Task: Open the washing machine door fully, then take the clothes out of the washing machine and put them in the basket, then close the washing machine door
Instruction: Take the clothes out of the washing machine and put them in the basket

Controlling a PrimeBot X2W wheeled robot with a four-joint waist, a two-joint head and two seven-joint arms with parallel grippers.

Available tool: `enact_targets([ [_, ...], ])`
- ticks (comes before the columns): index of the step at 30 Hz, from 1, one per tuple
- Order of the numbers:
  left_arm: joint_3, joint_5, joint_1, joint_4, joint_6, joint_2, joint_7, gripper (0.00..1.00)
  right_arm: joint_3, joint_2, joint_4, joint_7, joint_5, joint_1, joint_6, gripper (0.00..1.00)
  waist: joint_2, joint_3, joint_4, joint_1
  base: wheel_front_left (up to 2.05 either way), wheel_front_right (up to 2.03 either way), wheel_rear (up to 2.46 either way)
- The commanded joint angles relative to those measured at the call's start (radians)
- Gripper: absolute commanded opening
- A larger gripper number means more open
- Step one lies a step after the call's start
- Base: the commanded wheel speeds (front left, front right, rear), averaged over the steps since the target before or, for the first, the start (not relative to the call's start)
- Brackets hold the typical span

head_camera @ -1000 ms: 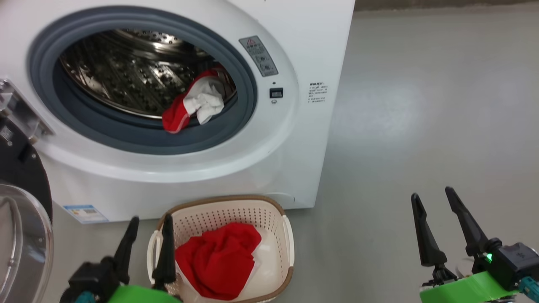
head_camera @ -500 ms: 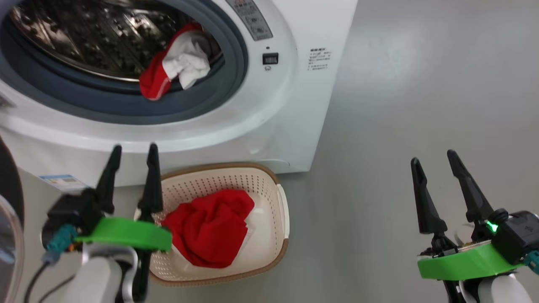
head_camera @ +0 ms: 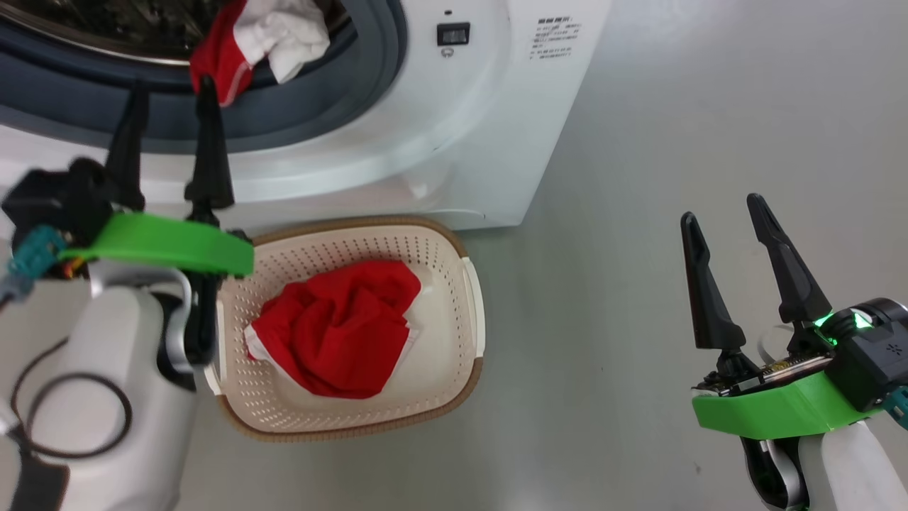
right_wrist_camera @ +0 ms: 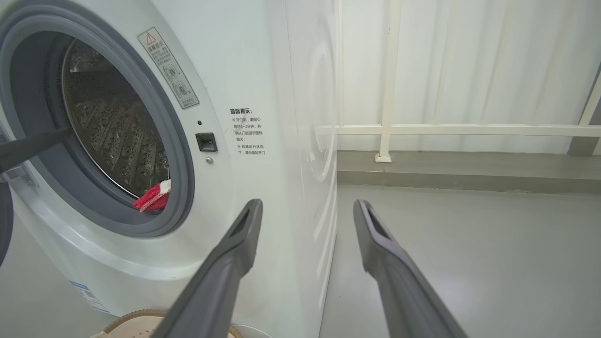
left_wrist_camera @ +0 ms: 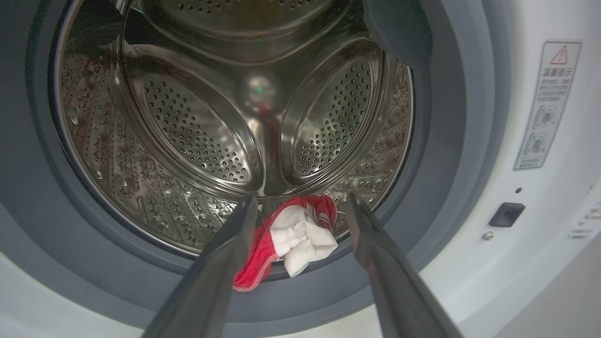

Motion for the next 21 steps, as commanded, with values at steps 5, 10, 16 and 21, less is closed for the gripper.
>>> enact_targets([
  [5, 0.046, 0.027, -0.123, 0.052, -0.028, 0.034, -0.007, 1.0, 0.039, -0.007, -0.034, -0.006, -0.02, -0.031, 0.005, 1.0, -0.0001, 0.073, -0.003, 0.0, 0.0, 0.0, 0.0],
  [10, 0.078, 0.046, -0.217, 0.126, -0.046, 0.03, -0.007, 1.0, 0.05, -0.007, -0.031, -0.006, -0.022, -0.049, 0.005, 1.0, -0.0001, 0.108, -0.011, 0.0, 0.0, 0.0, 0.0],
  [16, 0.099, 0.044, -0.32, 0.248, -0.091, 0.018, -0.008, 1.0, 0.065, -0.007, -0.024, -0.006, -0.022, -0.067, 0.005, 1.0, -0.0001, 0.133, -0.023, 0.0, 0.0, 0.0, 0.0],
  [21, 0.104, -0.003, -0.415, 0.386, -0.137, 0.006, 0.025, 1.0, 0.076, -0.007, -0.013, -0.006, -0.019, -0.079, 0.005, 1.0, -0.0001, 0.143, -0.032, 0.0, 0.0, 0.0, 0.0],
])
